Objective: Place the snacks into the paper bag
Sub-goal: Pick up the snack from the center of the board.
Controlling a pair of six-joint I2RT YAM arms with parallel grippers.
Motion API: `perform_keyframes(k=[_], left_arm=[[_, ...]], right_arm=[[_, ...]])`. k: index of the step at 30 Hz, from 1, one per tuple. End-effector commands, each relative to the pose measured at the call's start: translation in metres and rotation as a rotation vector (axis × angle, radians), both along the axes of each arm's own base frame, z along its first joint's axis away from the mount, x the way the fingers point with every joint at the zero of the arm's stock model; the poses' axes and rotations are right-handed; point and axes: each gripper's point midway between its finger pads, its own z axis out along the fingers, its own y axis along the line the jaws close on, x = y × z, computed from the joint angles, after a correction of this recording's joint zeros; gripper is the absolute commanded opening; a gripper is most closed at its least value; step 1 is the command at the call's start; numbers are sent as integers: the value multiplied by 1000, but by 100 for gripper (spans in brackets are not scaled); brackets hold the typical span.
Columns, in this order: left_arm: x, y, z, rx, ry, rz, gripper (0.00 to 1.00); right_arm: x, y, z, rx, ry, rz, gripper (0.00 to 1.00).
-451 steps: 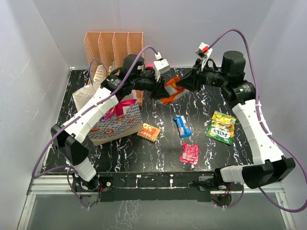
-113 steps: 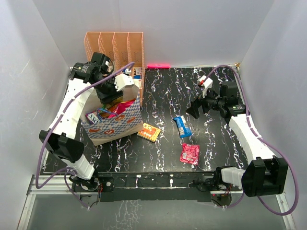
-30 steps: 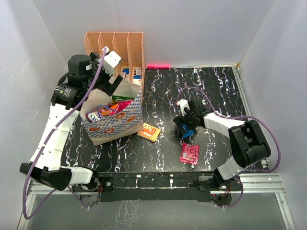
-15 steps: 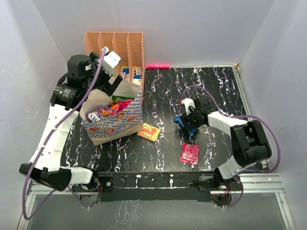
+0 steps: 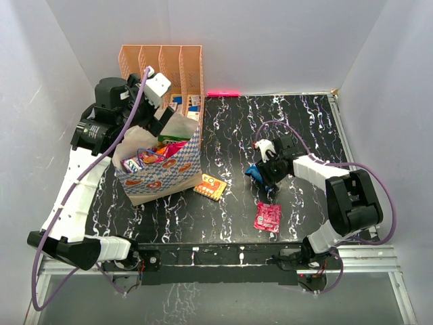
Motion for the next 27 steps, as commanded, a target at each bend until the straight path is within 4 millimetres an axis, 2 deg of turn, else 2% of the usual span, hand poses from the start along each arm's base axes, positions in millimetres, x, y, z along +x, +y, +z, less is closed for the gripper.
perform_keyframes(k=[1, 9, 14, 21, 27], left_arm=[[-10, -4, 24, -43, -48, -35, 98], [-16, -22, 26, -102, -24, -119, 98], [-22, -38, 28, -162, 1, -197, 98], [-50, -78, 24, -250, 78, -470, 97], [-69, -99, 13, -254, 119, -648, 94]], right_arm=[[18, 11, 32, 47, -84, 31, 43], [27, 23, 62, 115, -150, 64, 40], [30, 35, 88, 180, -182, 105, 40], [21, 71, 153, 375, -229, 243, 40], [4, 94, 201, 503, -249, 354, 40]])
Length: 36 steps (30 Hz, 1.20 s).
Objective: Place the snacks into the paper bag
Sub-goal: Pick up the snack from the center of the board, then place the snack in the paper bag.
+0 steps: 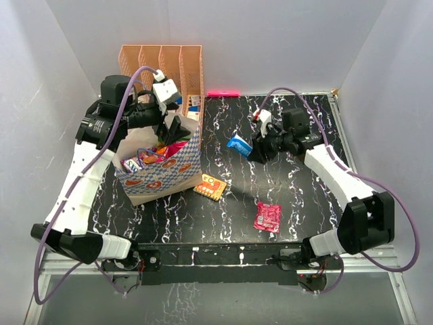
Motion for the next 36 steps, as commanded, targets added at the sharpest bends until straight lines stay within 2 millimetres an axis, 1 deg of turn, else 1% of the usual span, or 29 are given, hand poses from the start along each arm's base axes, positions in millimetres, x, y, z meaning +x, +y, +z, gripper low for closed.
perform_keyframes(k=[1, 4, 7, 9, 12, 16, 19, 23, 26, 28, 31, 36], left_arm=[[-28, -24, 5, -26, -20, -216, 94], [-42, -33, -6, 25, -44, -306, 94], [-47, -46, -24, 95, -54, -396, 94], [-55, -55, -34, 147, -78, -465, 94], [-66, -67, -44, 193, -110, -563, 96], [-74, -79, -58, 242, -153, -682, 98], [-78, -88, -69, 278, -171, -739, 98], [-83, -101, -78, 289, -167, -794, 98], [-88, -106, -89, 304, -155, -831, 98], [-88, -109, -96, 316, -149, -838, 98], [-88, -114, -103, 312, -140, -843, 93], [-91, -119, -108, 300, -127, -848, 81]], right_arm=[[-18, 27, 61, 146, -71, 146, 40], [-34, 37, 74, 187, -59, 216, 40], [-49, 46, 85, 223, -51, 278, 39], [-58, 51, 91, 242, -53, 311, 39], [-72, 57, 99, 271, -48, 357, 39], [-87, 62, 102, 291, -30, 402, 39], [-98, 66, 99, 298, -7, 435, 39], [-107, 70, 96, 307, 17, 465, 39], [-111, 72, 97, 324, 27, 485, 38], [-113, 73, 99, 330, 30, 495, 39], [-114, 75, 98, 335, 35, 506, 39], [-115, 76, 95, 334, 46, 511, 39]])
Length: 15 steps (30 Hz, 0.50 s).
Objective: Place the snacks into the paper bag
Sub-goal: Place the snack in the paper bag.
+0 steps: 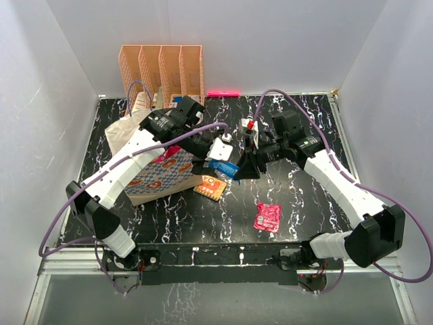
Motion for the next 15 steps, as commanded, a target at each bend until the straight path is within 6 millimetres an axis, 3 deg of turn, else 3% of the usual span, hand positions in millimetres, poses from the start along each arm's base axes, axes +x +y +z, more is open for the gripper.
perform_keyframes(k=[1, 15], left_arm=[[-9, -6, 0, -33, 7, -46, 77], [-14, -6, 0, -38, 1, -42, 35]], right_arm=[[-3, 4, 12, 40, -33, 35, 39], [-3, 5, 4, 36, -21, 28, 39]])
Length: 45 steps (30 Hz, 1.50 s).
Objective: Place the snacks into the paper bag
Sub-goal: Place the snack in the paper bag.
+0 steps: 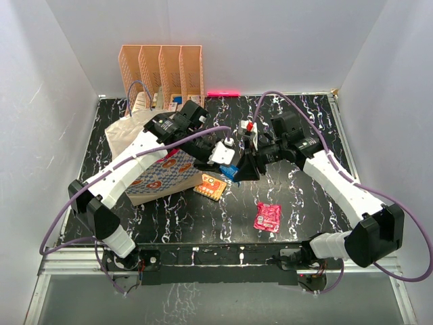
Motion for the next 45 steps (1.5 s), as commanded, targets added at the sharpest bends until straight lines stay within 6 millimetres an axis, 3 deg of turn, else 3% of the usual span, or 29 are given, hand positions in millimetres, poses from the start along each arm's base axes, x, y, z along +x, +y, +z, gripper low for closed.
perform_keyframes(k=[1, 5, 11, 15, 21, 28, 32, 36, 40, 43, 45], left_arm=[[-8, -2, 18, -58, -21, -25, 32], [-8, -1, 19, -56, -23, -19, 30], [-5, 3, 19, -41, -43, -1, 25], [-2, 5, 24, -37, -63, 23, 18], [7, 12, 35, -23, -113, 87, 16], [31, 21, 58, -35, -172, 265, 14], [55, 30, 85, -95, -198, 434, 13], [81, 50, 120, -178, -217, 625, 15], [99, 90, 150, -228, -241, 794, 18], [101, 125, 164, -229, -269, 893, 20], [97, 145, 162, -185, -300, 929, 23]], right_arm=[[0, 4, 7, 31, -32, 16, 39], [0, 3, 5, 28, -33, 9, 42], [1, 0, 4, 10, -59, -16, 60], [3, -4, 4, -4, -81, -38, 69], [10, -16, 12, -11, -128, -96, 79], [26, -50, 21, 0, -184, -242, 84], [36, -67, 16, -39, -217, -340, 85], [45, -76, 9, -81, -229, -402, 85], [53, -82, -3, -130, -214, -440, 86], [59, -87, -18, -187, -194, -452, 86], [62, -90, -26, -220, -178, -457, 86]])
